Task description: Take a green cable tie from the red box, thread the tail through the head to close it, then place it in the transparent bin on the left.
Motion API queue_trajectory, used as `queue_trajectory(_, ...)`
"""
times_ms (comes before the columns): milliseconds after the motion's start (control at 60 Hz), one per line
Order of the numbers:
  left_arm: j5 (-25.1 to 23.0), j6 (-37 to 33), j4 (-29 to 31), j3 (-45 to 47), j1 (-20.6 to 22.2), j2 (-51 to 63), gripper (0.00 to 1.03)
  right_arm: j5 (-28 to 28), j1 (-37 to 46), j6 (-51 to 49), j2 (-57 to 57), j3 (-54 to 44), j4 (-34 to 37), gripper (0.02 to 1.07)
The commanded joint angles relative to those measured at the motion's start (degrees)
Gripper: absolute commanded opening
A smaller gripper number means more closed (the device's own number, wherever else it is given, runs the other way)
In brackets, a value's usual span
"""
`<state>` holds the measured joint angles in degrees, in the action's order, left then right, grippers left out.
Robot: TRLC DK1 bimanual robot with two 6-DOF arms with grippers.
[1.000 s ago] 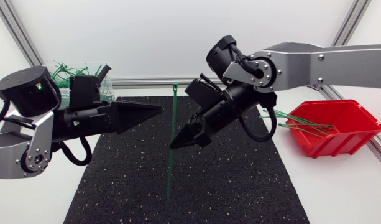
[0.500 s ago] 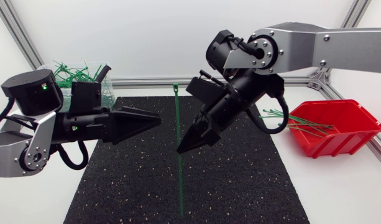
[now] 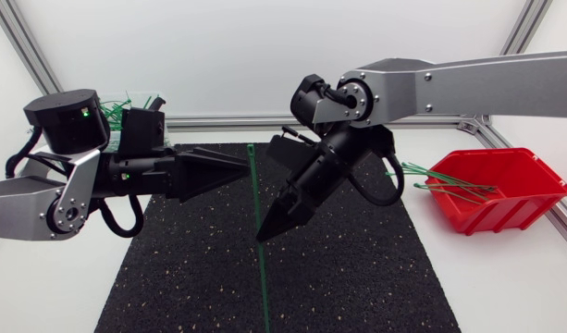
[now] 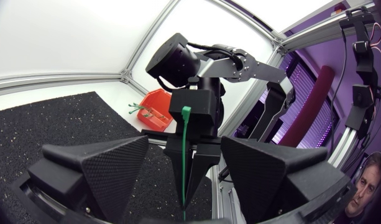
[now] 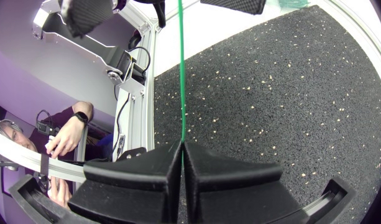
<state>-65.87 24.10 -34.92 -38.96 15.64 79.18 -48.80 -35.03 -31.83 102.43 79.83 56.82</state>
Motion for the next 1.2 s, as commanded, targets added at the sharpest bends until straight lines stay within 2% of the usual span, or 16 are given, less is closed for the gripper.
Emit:
queue_trajectory(0, -1.1, -1.0, -0.1, -1.8, 0.7, 1.5, 0.71, -0.7, 0.7, -1.7, 2.0, 1.6, 0.8, 0.08)
queue_trajectory(233, -1.1, -0.5, 0.9, -3.5, 0.8, 3.3, 0.6, -1.3, 0.5, -2.4, 4.1, 2.2, 0.9, 0.08)
queue_trajectory(367, -1.1, 0.1, 0.9, -3.8, 1.0, 3.6, 0.59, -2.1, 0.7, -2.7, 3.8, 1.6, 0.9, 0.08)
queue_trajectory(467, -1.0, 0.3, 0.9, -4.1, 1.0, 4.1, 0.47, -2.5, 1.0, -2.8, 3.3, 1.6, 0.9, 0.08)
queue_trajectory(617, -0.8, 0.9, 0.9, -4.4, 1.0, 4.1, 0.46, -2.6, 0.7, -2.9, 3.1, 1.4, 0.9, 0.08)
queue_trajectory(700, -0.5, 1.0, 0.8, -4.5, 0.9, 4.1, 0.36, -2.6, 0.7, -3.1, 3.1, 1.2, 0.9, 0.08)
queue_trajectory(750, -0.5, 1.2, 0.8, -4.6, 0.8, 4.1, 0.34, -2.6, 0.8, -3.1, 3.0, 1.0, 0.9, 0.08)
queue_trajectory(900, -0.3, 1.4, 0.8, -4.5, 0.7, 4.1, 0.33, -2.6, 0.9, -3.4, 2.4, 0.3, 0.8, 0.08)
queue_trajectory(917, -0.3, 1.4, 0.8, -4.5, 0.7, 4.1, 0.31, -2.6, 0.9, -3.4, 2.3, 0.2, 0.9, 0.08)
queue_trajectory(983, -0.3, 1.7, 0.8, -4.5, 0.6, 3.9, 0.11, -2.6, 0.9, -3.5, 2.2, 0.1, 0.9, 0.08)
queue_trajectory(1017, -0.2, 1.7, 0.7, -4.5, 0.7, 3.9, 0.06, -2.6, 0.9, -3.6, 2.2, 0.1, 0.8, 0.08)
queue_trajectory(1183, 0.2, 1.7, 0.7, -4.3, 0.8, 3.4, 0.06, -2.6, 1.0, -3.8, 1.5, -0.7, 0.7, 0.08)
